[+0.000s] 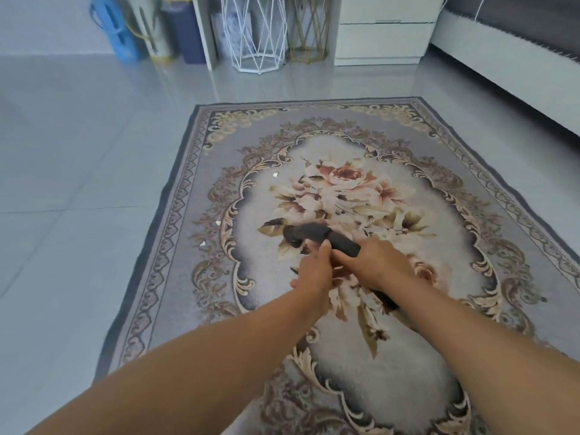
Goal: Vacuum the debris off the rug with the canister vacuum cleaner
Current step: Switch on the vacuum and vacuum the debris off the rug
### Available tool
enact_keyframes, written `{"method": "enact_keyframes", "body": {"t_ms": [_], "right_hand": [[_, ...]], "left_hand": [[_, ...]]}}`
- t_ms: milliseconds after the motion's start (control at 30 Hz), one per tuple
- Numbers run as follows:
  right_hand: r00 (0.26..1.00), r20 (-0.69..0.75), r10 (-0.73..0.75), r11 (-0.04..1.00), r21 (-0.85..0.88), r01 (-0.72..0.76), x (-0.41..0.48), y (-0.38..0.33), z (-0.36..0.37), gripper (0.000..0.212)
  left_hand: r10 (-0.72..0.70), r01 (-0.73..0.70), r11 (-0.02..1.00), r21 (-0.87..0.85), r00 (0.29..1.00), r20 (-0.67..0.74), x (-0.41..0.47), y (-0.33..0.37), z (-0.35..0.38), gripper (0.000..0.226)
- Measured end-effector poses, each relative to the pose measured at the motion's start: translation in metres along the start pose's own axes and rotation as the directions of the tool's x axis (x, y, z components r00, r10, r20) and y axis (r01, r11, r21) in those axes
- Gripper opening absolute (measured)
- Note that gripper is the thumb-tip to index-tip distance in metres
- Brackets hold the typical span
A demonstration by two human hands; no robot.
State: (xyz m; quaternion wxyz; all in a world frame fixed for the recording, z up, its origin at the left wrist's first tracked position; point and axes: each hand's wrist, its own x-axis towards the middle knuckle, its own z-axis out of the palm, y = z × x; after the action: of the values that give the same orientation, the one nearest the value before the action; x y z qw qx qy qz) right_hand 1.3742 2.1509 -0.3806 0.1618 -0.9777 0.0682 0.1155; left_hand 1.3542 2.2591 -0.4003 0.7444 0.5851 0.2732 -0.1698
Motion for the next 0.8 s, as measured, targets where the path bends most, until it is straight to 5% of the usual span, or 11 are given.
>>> {"method": "enact_keyframes", "body": {"t_ms": [367,800], "right_hand": [[0.956,0.121,-0.266,0.963,0.073,0.258,-0.007,-0.122,0.044,0.054],[0.967,0.091,-0.237,0.970,-0.033,0.240,0.015,-0.191,0.055,0.054]], "left_hand": [[0.072,-0.141,0.969,-0.204,0.946,-0.316,0.015,0.019,-0.100,0.038],[0.039,-0.170,0.933,-0.317,0.924,-0.381,0.036,0.056,-0.148,0.042]]}}
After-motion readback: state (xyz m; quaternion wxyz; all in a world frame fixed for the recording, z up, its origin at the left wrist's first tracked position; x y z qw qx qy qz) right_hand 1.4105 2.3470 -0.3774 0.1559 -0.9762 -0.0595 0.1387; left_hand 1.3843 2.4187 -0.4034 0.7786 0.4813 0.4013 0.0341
